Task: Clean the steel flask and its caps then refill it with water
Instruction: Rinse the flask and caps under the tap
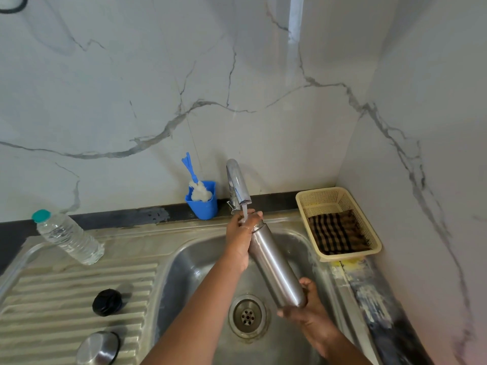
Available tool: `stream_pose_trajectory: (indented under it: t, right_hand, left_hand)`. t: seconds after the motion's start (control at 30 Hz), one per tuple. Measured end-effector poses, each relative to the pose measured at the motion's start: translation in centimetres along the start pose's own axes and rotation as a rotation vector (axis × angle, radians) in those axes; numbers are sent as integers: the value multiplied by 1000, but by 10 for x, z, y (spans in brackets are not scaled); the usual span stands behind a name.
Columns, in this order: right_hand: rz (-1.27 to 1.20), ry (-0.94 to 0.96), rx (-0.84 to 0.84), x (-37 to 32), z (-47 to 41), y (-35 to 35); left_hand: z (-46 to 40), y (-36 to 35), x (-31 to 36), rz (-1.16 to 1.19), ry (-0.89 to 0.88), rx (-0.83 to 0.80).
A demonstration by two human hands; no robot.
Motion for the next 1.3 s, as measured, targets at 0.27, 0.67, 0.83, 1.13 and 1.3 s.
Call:
stream_pose_trajectory:
  t: [0.27, 0.67, 0.83, 1.13, 1.3]
  right_hand:
    - [-377, -258, -161, 0, 18, -14]
    - [-289, -149, -68, -16, 5, -15]
    - [-104, -67, -161, -42, -9, -46]
    - [-246, -112, -250, -42, -13, -69]
    - [-258, -62, -242, -42, -18, -68]
  left_hand:
    - [2, 0, 11, 147, -35, -103]
    - [4, 17, 19, 218, -78, -51]
    - [18, 15, -4, 206, 20, -140]
    - [23, 8, 3, 248, -15, -109]
    - [18, 14, 3, 303, -25, -42]
Point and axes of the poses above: each hand's wrist, its own z-axis away from the middle knuckle, its own y-axis out of the back of the hand, x = y × z, the point moved 7 cm from there along -z, towards the middle knuckle, and after that the axes turned 4 degrees about x, right-handed, at the moved point
